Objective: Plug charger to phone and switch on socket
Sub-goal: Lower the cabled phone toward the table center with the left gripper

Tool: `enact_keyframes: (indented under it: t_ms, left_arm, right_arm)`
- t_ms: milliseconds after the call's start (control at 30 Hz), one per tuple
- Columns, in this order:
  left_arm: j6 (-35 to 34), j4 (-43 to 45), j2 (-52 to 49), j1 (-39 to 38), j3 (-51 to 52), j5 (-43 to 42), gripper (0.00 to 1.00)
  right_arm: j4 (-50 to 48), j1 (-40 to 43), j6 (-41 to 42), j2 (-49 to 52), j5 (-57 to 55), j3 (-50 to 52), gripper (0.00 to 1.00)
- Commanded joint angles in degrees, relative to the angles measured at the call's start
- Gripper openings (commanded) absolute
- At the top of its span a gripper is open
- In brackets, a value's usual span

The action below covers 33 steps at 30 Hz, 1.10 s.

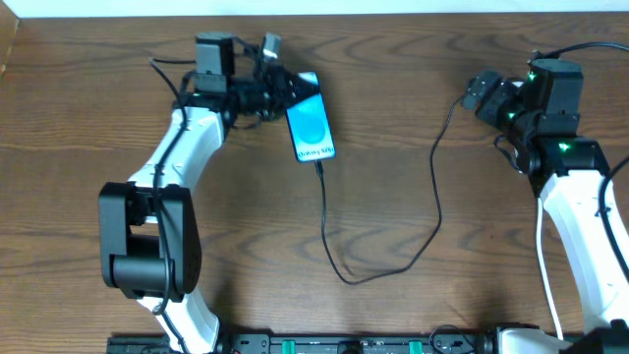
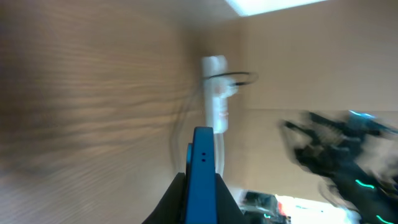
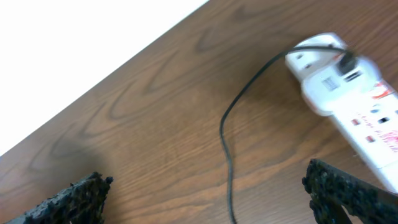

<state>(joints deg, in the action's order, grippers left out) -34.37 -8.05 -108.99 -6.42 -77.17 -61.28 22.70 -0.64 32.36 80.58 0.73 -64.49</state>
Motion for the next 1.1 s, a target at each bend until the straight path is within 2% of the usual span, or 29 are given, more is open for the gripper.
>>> enact_keyframes:
  t_ms: [0,267,400,567,1067]
  left_arm:
    - [7.0,-4.7,0.5,-2.8,-0.7,11.8,0.07]
    - [6.6,-4.5,-5.6,-8.0,-0.6,14.6,0.07]
    - [2.8,-1.0,-9.9,-9.7,-0.6,14.6,0.07]
    - [-0.3,1.6,-12.9,-10.3,-0.6,14.7,0.07]
    - [-2.2,2.8,-19.5,-10.4,-0.6,15.5,0.07]
  right_arm:
    - [0.3,0.2,-1.6,-0.9,-4.7,-0.3,0.99]
    - [0.3,0.2,-1.6,-0.7,-4.7,-0.3,0.99]
    - [0.3,0.2,-1.6,-0.7,-4.7,-0.3,0.99]
    - [0.5,0.2,-1.6,-0.7,-4.7,-0.3,0.99]
    - [0.5,0.2,-1.6,-0.7,-4.7,-0.3,0.99]
